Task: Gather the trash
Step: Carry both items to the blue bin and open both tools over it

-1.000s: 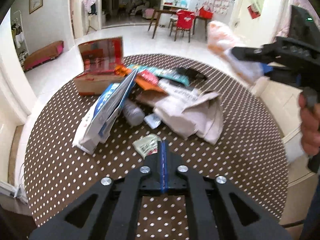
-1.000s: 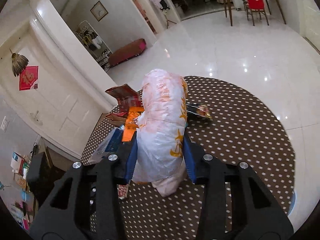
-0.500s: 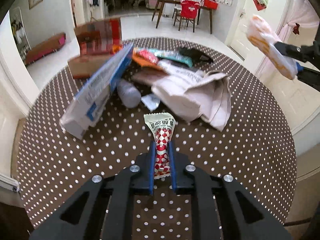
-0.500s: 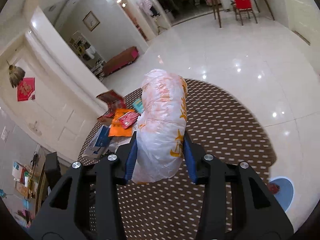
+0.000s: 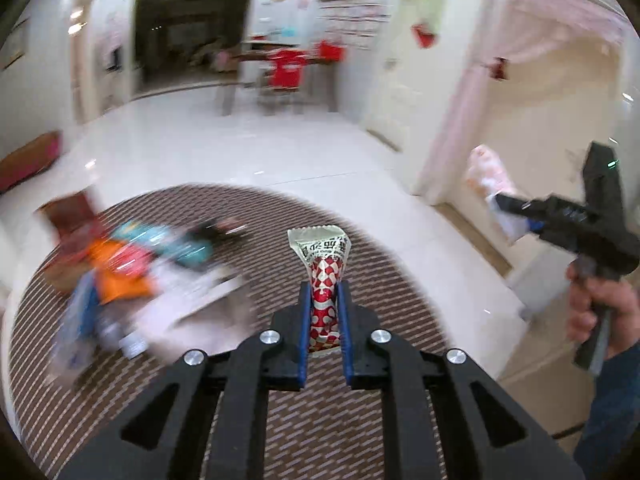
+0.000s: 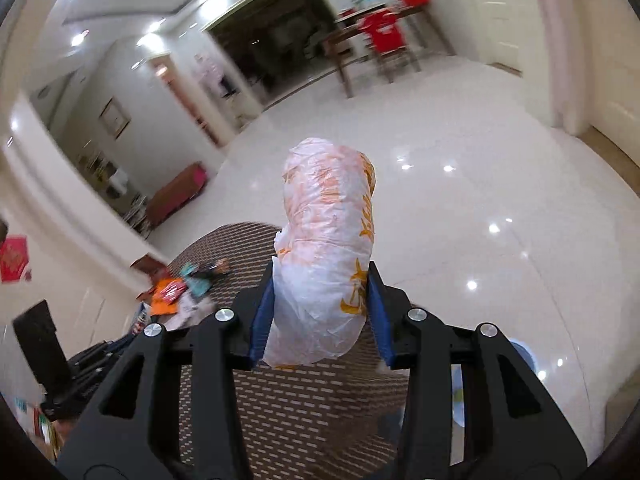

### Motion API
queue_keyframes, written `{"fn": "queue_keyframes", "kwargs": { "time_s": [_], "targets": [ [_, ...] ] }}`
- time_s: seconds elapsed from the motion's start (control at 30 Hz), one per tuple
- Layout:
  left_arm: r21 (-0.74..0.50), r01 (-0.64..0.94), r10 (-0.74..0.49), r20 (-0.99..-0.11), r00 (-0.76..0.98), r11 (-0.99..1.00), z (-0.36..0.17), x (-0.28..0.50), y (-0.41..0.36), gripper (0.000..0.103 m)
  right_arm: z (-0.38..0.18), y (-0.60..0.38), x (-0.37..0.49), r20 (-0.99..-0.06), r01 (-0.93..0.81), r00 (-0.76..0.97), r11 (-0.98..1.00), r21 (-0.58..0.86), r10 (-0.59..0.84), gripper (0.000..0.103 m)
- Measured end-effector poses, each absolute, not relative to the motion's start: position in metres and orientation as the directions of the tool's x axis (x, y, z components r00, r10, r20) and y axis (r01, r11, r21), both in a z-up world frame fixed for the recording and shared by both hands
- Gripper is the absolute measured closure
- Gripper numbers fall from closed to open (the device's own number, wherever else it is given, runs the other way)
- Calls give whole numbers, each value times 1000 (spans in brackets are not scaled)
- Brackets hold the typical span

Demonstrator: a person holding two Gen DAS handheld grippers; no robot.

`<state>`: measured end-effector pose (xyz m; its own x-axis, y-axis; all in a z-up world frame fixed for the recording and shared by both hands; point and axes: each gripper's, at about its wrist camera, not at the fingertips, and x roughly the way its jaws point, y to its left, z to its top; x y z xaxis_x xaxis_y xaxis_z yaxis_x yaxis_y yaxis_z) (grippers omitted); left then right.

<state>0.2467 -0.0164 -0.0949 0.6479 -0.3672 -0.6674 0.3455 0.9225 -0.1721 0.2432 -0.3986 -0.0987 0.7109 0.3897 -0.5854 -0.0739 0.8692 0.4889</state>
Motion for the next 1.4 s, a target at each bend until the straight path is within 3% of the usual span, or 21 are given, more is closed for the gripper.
{"fn": "queue_keyframes", "kwargs": {
  "time_s": [0.17,0.33,0.7,0.93,0.97,1.0,1.03,1.07,1.1,1.2,1.4],
  "targets": [
    [-197,486,-480,-666,571,851,-95,257,-98,91,-117,-450,224,-621,59,724,870,489,300,61],
    [-250,577,-547,-721,425,778,-123,270,-179,91,-153,-499,207,-675,198,699,844,499,235,61],
    [-233,625,-411,-898,156,745,-234,283,-306,91,-273,-557,201,-802,428,542,739,521,251,60],
    [-230,627,-356,-931,81,744,-269,302,-350,88,-313,-565,202,-828,479,486,707,520,280,55],
    [-231,628,-353,-933,75,744,-271,303,-355,84,-317,-566,203,-829,483,480,701,524,289,55],
    [-231,628,-351,-934,71,743,-275,317,-358,80,-319,-565,207,-829,487,475,697,527,294,48],
    [-229,625,-344,-937,67,746,-277,319,-365,61,-324,-567,206,-831,499,470,687,528,297,35],
    [-229,621,-341,-938,66,749,-275,321,-367,35,-326,-568,203,-835,510,466,683,524,293,29],
    [-226,619,-345,-935,78,752,-270,322,-367,27,-329,-568,201,-840,523,462,677,518,285,20],
    [-210,628,-356,-927,115,749,-260,324,-361,24,-333,-571,194,-843,554,464,653,516,273,6],
    [-201,606,-389,-901,194,769,-231,321,-338,19,-327,-569,185,-860,581,464,660,475,211,6]
  ]
}}
